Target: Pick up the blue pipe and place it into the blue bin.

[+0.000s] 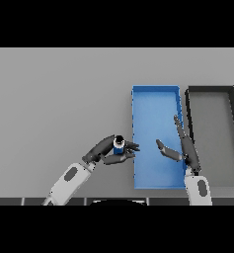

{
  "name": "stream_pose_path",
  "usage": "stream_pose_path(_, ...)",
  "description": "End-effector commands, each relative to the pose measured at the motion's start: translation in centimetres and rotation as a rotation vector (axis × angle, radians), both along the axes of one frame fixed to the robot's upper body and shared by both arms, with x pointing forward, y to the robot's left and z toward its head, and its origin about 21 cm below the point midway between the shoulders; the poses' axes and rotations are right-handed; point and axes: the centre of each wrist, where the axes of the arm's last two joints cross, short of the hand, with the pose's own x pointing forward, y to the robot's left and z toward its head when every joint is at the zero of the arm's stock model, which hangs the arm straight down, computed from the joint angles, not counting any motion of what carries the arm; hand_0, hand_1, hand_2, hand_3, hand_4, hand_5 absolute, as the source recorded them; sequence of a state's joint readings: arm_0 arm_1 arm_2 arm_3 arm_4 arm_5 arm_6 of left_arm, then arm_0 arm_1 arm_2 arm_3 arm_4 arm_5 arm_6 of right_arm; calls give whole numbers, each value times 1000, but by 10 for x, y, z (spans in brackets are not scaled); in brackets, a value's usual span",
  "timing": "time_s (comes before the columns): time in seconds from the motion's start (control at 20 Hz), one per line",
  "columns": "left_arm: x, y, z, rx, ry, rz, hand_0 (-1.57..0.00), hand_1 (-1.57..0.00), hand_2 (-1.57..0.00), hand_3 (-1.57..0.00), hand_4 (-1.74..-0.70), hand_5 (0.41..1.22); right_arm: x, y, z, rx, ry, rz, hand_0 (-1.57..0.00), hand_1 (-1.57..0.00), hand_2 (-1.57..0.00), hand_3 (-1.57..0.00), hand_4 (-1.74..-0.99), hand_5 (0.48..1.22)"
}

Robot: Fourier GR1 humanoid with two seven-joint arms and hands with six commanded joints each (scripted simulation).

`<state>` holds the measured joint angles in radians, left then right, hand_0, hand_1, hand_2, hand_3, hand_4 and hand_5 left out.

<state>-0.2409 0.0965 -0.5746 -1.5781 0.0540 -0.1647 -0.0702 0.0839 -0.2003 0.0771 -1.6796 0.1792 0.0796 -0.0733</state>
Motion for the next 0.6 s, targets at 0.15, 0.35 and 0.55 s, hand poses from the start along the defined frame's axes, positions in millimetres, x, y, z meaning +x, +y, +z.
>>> stream_pose_path(0.15, -3, 0, -2, 11, 4, -6, -1570, -1570, -1570, -1570, -1474, 1220, 10, -1, 5, -16, 1, 44, 1, 1, 1, 1, -1123, 578)
stream_pose_path(0.35, -1, -1, -3, 15, -3, 5, -1570, -1571, -1571, -1571, -1474, 1220, 15, -3, 8, -18, 0, 76, 1, -3, 1, 1, -1191, 577)
stream_pose_path(0.55, -2, 4, 0, 5, -18, -2, -1571, -1571, -1571, -1571, -1475, 1221, 21, -3, 27, 146, -127, 189, 1, -17, -32, 1, -1172, 579)
